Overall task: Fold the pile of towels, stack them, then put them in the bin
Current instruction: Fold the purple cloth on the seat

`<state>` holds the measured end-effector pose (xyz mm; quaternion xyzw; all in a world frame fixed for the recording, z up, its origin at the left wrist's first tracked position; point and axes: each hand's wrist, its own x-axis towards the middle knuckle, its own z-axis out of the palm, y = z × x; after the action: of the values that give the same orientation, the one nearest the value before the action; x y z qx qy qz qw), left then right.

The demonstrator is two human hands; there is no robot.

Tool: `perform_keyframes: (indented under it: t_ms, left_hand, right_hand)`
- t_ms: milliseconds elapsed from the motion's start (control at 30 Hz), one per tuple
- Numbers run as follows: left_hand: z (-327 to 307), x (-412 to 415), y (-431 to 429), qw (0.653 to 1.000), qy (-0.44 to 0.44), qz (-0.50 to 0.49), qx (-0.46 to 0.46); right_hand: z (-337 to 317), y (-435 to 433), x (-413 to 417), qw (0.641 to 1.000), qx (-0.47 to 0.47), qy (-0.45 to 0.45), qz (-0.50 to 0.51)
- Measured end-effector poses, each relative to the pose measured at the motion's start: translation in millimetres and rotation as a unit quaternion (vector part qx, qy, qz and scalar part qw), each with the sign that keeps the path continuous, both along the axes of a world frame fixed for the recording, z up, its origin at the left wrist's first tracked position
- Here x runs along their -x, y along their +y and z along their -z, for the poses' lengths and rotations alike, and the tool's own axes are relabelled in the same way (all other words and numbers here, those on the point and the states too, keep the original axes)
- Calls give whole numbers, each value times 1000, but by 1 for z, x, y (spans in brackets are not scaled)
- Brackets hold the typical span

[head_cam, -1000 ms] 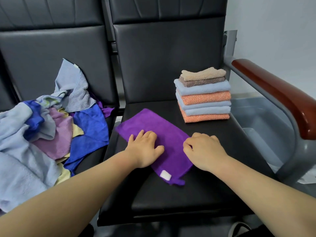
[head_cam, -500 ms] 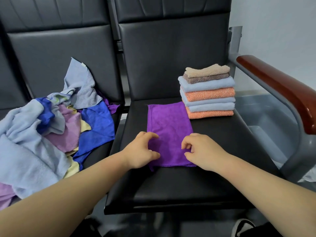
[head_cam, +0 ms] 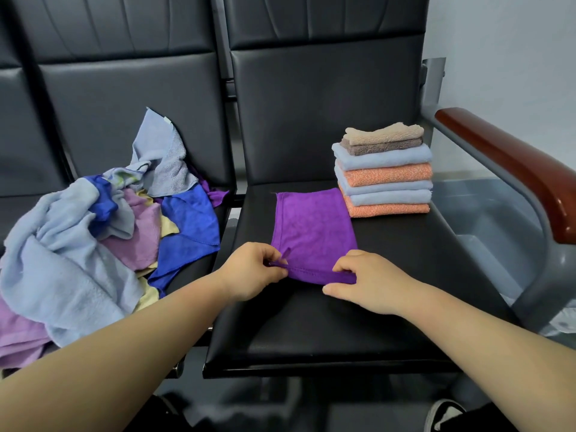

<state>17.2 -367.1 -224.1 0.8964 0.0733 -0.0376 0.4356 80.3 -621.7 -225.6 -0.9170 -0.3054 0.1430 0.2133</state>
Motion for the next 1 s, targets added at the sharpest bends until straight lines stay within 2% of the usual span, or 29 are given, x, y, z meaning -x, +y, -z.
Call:
perform_keyframes:
  t_ms: [133, 200, 267, 300, 367, 467, 567, 667, 767, 900, 1000]
  left_hand:
    - [-8, -1, 2, 999, -40, -16, -10]
    - [-15, -2, 9, 997, -65, -20, -34]
    - [-23, -2, 18, 996, -71, -12, -53]
    - [-28, -1, 22, 998, -56, -5, -30]
    - [-38, 1, 26, 997, 7, 4, 71]
    - [-44, 3, 30, 973, 135, -10, 186]
    - [-43, -1, 30, 953, 178, -42, 242]
    - [-39, -12, 25, 953, 144, -88, 250]
    - [-34, -26, 21, 964, 74, -131, 220]
    - [-21, -47, 22, 979, -20, -166, 115]
    - [-12, -61, 20, 982, -54, -175, 39]
  right_hand:
    - [-1, -2, -5, 997, 12, -65, 35]
    - [-4, -5, -11, 995, -38, -37, 80]
    - [-9, -7, -17, 989, -89, 33, 117]
    - [-10, -7, -19, 983, -110, 76, 128]
    - [-16, -8, -21, 960, -146, 191, 143]
    - [-24, -10, -23, 892, -166, 386, 165]
    - [-25, -11, -29, 866, -161, 439, 179]
    - [-25, -4, -35, 874, -184, 395, 214]
    - [-21, 5, -43, 903, -203, 291, 242]
    - [-13, 17, -52, 937, -195, 143, 250]
    - [-8, 20, -61, 954, -150, 76, 250]
